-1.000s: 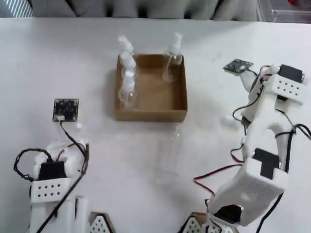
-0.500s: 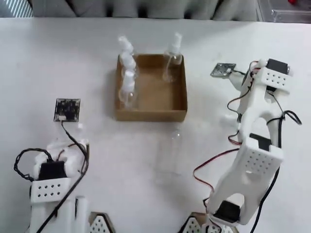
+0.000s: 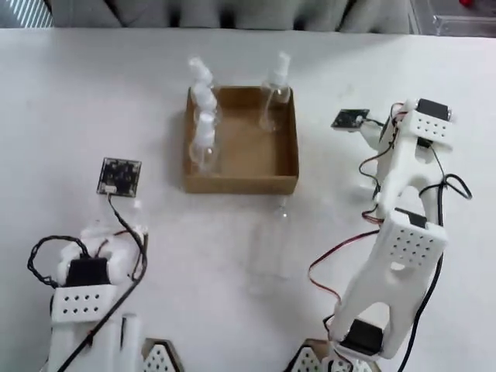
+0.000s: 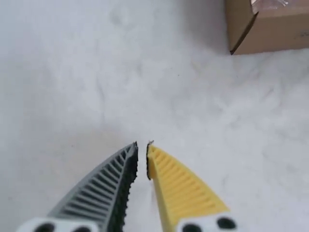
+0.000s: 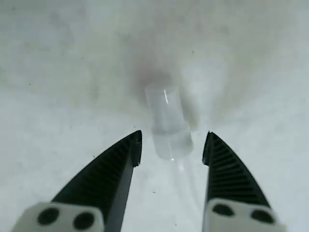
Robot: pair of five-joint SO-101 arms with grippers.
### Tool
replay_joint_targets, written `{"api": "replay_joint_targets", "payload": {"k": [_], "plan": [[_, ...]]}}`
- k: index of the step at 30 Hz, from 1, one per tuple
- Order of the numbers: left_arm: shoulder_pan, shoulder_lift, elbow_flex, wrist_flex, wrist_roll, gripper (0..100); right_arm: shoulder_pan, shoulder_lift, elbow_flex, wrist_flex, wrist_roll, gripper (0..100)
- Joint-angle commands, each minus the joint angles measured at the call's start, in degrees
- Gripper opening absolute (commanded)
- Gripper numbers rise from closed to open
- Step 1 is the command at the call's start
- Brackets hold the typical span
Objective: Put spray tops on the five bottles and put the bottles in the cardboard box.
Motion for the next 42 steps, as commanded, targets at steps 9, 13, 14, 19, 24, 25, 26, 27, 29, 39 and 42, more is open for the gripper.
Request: {"api": "replay_joint_targets", "payload": {"k": [9,13,14,19,24,25,26,27,29,39,42], "plan": [[0.75,-0.92,-0.26,-1.14,-0.53,4,-1.71,-6.73,7.12,1.63,0.7,18.0],[0.75,-0.92,-0.26,-1.14,-0.53,4,-2.42,-3.82,6.59,0.84,0.44,18.0],[0.75,-0.92,-0.26,-1.14,-0.53,4,-2.59,-3.12,6.59,0.22,0.35,18.0],[0.75,-0.92,-0.26,-1.14,-0.53,4,-2.68,-2.59,6.59,-0.13,0.26,4.8],[0.66,-0.92,-0.26,-1.05,-0.53,4,-2.59,-3.82,6.59,0.22,0.26,2.6],[0.57,-0.92,-0.26,-0.97,-0.53,4,-2.51,-4.44,6.59,0.31,0.18,1.5],[0.57,-0.92,-0.26,-0.97,-0.53,4,-2.33,-5.23,6.59,0.31,-0.79,1.3],[0.57,-0.92,-0.26,-0.97,-0.53,4,-2.24,-6.2,6.51,0.22,-2.29,1.5],[0.57,-1.01,-0.26,-0.97,-0.53,4,-2.24,-8.31,5.89,0.4,-5.36,1.5],[0.4,-1.27,-0.26,-0.88,-0.53,4,-2.42,-18.15,1.23,1.89,-36.92,1.6],[0.4,-1.27,-0.26,-0.97,-0.53,4,-3.03,-20.44,2.2,1.98,-48.44,1.6]]}}
